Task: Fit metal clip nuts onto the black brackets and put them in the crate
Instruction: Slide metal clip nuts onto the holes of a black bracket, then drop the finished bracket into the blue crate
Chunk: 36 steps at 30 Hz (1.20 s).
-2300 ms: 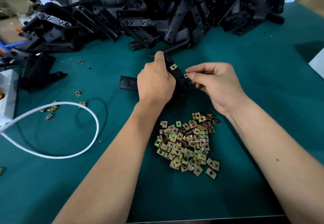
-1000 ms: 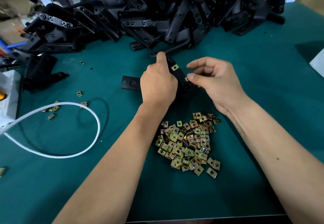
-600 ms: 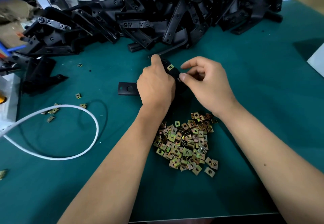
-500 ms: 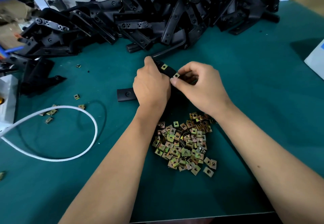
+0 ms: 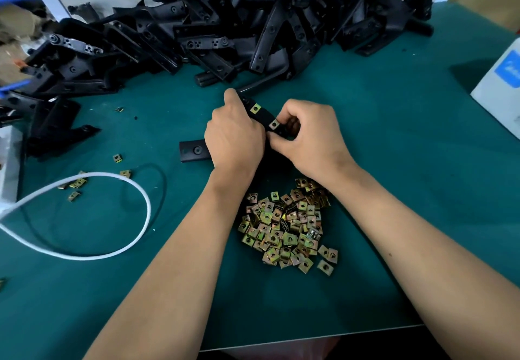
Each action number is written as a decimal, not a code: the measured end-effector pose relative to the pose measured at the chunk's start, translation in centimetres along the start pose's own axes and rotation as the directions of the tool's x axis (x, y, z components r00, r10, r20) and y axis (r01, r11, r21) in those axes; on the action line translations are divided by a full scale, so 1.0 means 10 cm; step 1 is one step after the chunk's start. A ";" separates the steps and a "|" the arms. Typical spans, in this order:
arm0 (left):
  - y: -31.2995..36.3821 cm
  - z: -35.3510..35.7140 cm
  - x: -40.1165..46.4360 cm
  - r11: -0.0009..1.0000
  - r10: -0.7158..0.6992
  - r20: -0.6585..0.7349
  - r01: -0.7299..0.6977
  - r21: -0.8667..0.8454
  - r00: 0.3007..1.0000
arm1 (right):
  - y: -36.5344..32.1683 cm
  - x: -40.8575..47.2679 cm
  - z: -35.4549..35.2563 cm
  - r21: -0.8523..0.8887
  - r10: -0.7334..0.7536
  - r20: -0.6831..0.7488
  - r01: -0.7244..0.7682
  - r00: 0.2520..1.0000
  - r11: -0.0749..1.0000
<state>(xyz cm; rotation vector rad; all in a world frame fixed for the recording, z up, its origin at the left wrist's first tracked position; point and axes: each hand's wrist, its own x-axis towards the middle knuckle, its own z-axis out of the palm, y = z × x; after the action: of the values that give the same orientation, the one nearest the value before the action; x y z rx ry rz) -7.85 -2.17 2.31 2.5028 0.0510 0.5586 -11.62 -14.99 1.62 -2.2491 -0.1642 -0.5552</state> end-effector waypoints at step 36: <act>2.63 1.35 -3.91 0.354 0.735 0.659 -0.739 -0.573 -0.159 | 2.28 -4.98 -2.55 0.576 0.863 -0.454 -0.812 -0.219 0.097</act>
<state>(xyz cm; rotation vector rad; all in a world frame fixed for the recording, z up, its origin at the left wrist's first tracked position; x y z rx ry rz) -40.23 -37.27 -8.49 2.1728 -1.9907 -0.5310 -58.20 -46.16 -20.92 -1.2297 1.7494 -0.5482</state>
